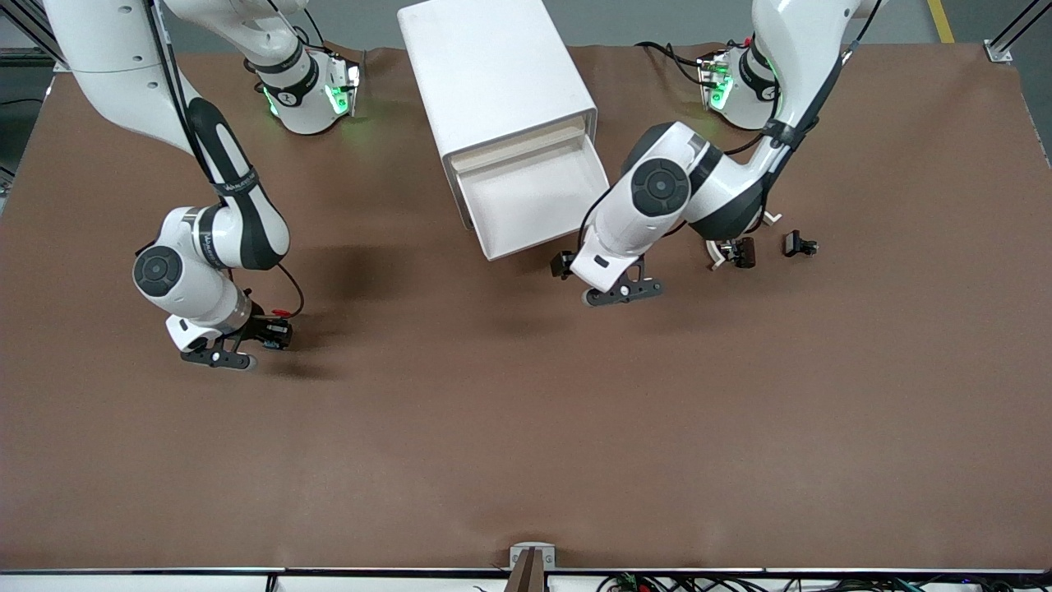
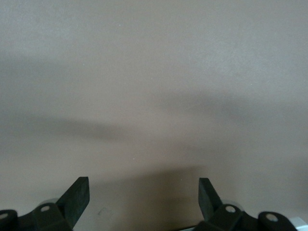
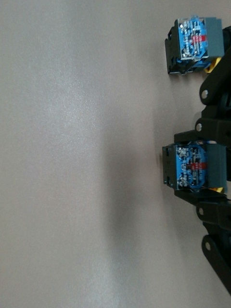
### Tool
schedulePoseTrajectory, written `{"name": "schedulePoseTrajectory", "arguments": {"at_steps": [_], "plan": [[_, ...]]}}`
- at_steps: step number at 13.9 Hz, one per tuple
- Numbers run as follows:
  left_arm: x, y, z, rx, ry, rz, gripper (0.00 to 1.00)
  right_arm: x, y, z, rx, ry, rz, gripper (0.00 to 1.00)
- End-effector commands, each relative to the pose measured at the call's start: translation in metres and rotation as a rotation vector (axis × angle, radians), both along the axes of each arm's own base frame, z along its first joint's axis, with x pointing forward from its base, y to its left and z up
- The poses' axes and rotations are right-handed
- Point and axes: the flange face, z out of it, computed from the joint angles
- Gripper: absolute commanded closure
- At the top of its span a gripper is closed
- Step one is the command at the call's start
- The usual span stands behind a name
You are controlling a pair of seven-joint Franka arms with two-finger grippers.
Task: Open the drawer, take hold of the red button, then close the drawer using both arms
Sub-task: 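Push the drawer closed with the left gripper while the right gripper holds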
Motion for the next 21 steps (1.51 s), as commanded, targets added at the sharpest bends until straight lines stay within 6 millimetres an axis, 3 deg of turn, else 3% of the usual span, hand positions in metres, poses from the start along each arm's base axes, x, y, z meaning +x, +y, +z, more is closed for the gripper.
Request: {"name": "schedulePoseTrajectory", "arguments": {"at_steps": [1,8,15,17,21], "plan": [[-0.009,-0.021,-0.009,0.028,0.0,0.031,0.0,-0.012,0.0,-0.005,0.009,-0.031,0.005,1.0],[-0.028,-0.048,-0.018,0.04,0.032,0.076,0.0,-0.013,-0.004,-0.006,0.008,-0.028,0.022,1.0],[-0.076,-0.088,-0.036,0.091,0.123,0.127,0.0,-0.017,-0.003,-0.011,0.008,-0.013,0.023,1.0],[-0.086,-0.097,-0.038,0.068,0.181,0.171,0.0,-0.016,-0.002,-0.01,0.008,-0.013,0.024,0.01],[-0.099,-0.104,-0.037,0.029,0.316,0.236,0.0,-0.006,-0.003,0.001,0.008,-0.037,0.027,0.0]]}}
